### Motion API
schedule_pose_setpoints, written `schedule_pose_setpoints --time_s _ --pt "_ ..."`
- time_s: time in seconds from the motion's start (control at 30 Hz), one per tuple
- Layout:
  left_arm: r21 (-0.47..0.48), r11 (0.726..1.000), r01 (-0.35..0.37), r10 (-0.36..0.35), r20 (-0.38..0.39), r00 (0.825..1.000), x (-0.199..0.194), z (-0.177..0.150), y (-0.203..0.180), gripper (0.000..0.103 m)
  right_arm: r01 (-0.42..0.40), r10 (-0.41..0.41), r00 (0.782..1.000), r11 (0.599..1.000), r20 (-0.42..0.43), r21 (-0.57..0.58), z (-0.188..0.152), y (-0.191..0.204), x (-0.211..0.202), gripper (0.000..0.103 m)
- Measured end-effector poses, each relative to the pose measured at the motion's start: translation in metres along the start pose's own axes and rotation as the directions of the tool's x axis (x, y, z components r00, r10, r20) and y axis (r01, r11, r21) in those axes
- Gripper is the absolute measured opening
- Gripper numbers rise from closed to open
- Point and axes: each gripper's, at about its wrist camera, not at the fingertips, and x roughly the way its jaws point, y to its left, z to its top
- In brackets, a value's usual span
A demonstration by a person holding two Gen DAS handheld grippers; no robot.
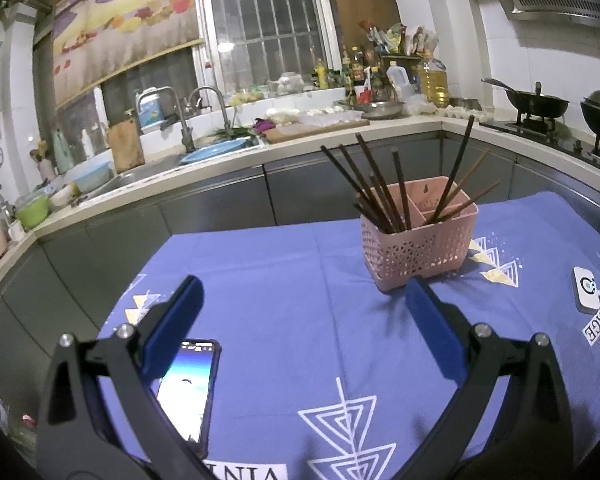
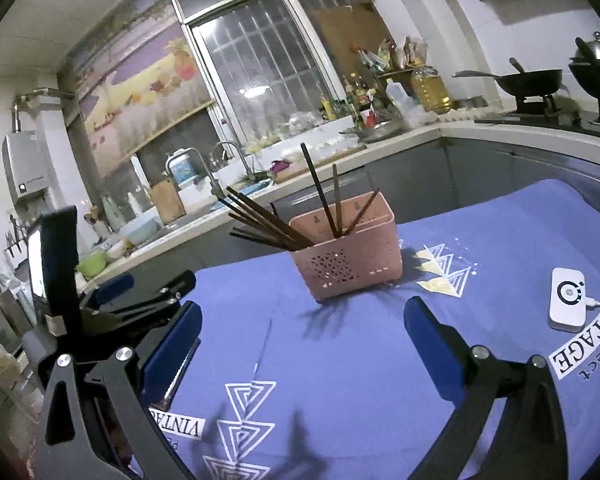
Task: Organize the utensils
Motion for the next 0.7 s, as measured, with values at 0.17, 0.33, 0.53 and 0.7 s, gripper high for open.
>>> schedule_pose_setpoints --time_s 0.17,0.33,0.53,0.7 --pt "0.006 1.0 0.0 0.0 0.009 1.0 -0.0022 0.0003 -0.0023 0.097 -0.01 0.011 1.0 0.999 -0.006 0.032 0.0018 -0.0023 -0.0008 0.099" --pt "0.015 1.0 0.001 -0.002 0.007 1.0 -0.0059 0.0003 -0.0071 0.097 0.01 -0.011 1.0 1.0 0.003 0.029 0.0021 -0.0007 -0.0034 0.099" --pt "0.003 1.0 0.028 -0.028 -0.003 1.0 -0.0074 -0.0006 -0.0096 0.097 0.043 -0.043 0.999 0.997 0.002 0.057 0.0043 -0.0057 -0.0035 0.099" --pt "-0.012 0.998 0.06 -0.06 -0.018 0.998 -0.0063 -0.0013 -0.0099 0.097 0.053 -0.053 0.999 0.997 -0.001 0.053 0.0037 -0.0063 -0.0028 0.096"
